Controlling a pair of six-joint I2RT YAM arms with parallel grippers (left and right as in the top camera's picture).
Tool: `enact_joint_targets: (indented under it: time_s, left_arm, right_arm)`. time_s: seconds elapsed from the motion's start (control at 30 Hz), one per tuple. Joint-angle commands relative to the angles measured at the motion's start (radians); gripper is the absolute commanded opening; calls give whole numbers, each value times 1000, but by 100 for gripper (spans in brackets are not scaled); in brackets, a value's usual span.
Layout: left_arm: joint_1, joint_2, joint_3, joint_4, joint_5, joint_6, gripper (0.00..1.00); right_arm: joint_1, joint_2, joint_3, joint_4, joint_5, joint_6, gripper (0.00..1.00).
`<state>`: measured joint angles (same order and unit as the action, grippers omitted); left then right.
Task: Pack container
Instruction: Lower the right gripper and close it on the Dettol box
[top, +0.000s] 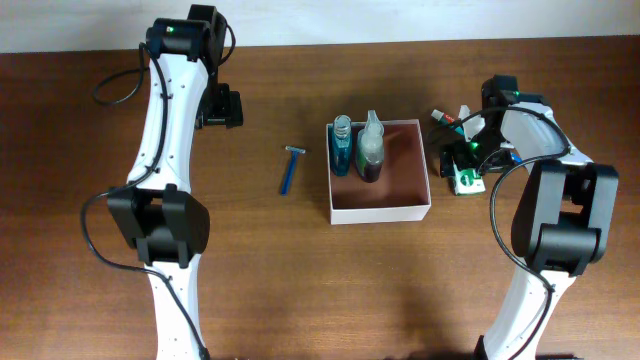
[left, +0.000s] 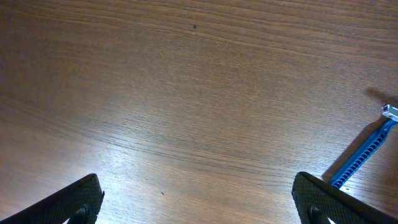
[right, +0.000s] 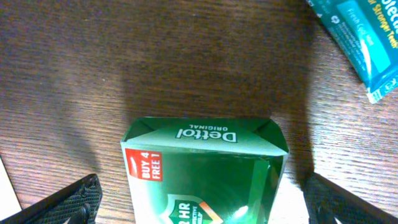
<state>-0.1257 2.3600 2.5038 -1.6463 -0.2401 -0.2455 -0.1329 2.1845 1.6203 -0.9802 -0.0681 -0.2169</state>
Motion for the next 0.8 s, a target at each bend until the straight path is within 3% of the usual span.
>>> enact_joint_targets:
  time_s: [0.0,0.63,0.77]
  left_arm:
    - [2,-10,-2,-5,0,12,99]
    - [2,-10,-2,-5,0,12,99]
    - [2,-10,-2,-6,0,12,99]
  right_arm:
    - [2,27,-14,-1,45,8,99]
    - [3,34,-14,5,80,8,100]
    - [3,34,-14,8,80,9,85]
